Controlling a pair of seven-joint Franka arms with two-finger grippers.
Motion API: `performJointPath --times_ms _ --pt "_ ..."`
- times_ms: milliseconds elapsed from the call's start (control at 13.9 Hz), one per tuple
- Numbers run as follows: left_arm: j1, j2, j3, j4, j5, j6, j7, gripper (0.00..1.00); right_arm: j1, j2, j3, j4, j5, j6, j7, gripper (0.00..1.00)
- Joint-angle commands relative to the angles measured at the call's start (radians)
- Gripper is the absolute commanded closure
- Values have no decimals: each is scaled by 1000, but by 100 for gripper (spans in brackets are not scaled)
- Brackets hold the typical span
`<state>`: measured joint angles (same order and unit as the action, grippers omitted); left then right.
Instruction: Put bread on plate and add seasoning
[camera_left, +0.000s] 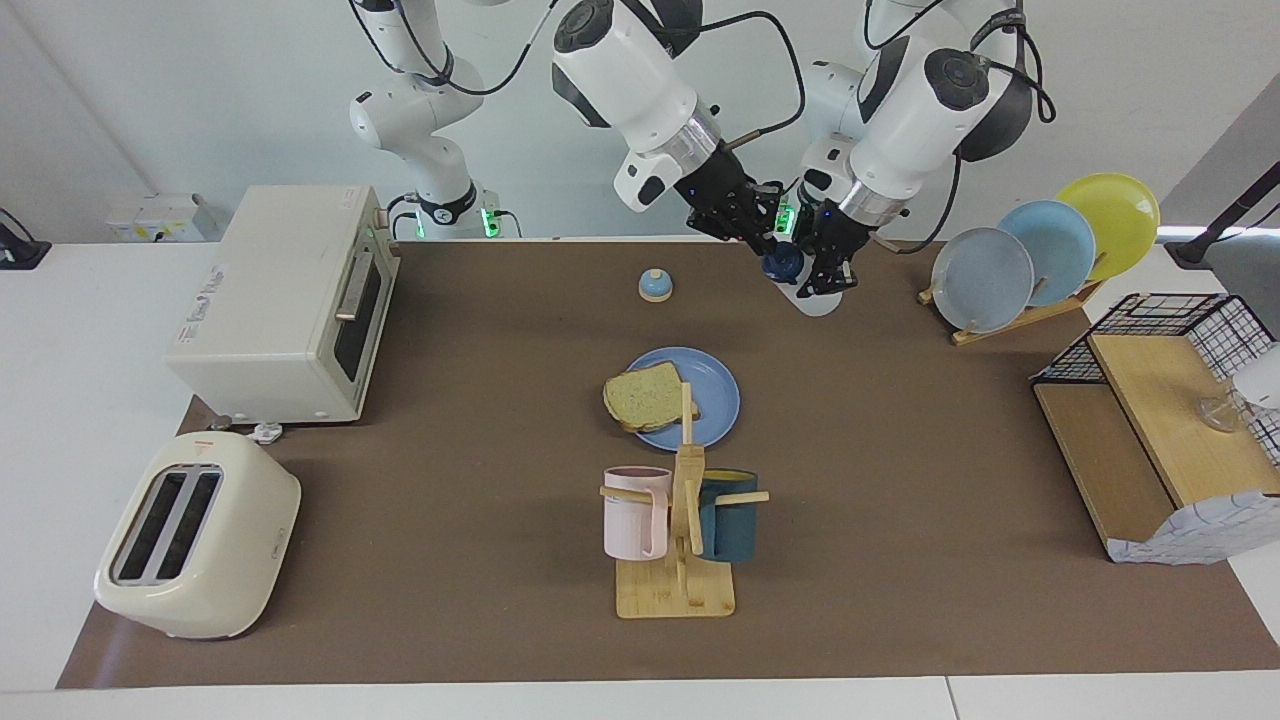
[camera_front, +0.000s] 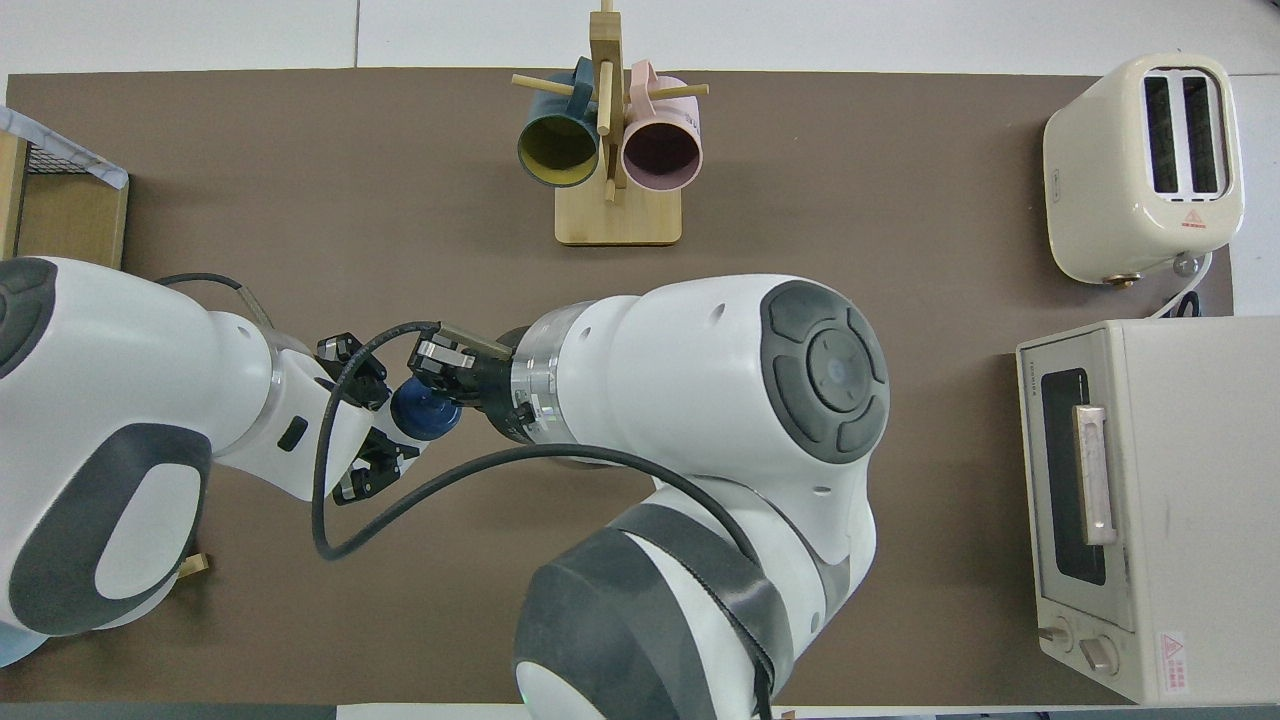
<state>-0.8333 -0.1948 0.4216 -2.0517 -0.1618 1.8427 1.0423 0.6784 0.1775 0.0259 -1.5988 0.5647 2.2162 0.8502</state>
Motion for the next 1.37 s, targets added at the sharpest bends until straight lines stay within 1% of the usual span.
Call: performJointPath --times_ms 0,216,431,647,863,1294 --pt "-9 -34 6 -34 -13 24 -4 100 -5 -20 2 -26 -3 14 -5 100" --pt "-9 -34 8 -34 -13 24 -4 100 -19 -20 -3 -26 15 14 4 100" --pt "-9 -34 8 -34 -13 26 -5 100 -36 -15 -3 -18 63 28 10 100" --pt "-9 -34 8 -34 -13 24 -5 100 -39 -12 -1 -20 64 43 46 100" --pt "-10 -34 8 -34 -13 21 -7 100 -42 -13 -4 -23 130 62 59 100" --pt "-10 -34 8 -34 -13 12 -7 100 -51 -13 -4 -24 136 72 70 100"
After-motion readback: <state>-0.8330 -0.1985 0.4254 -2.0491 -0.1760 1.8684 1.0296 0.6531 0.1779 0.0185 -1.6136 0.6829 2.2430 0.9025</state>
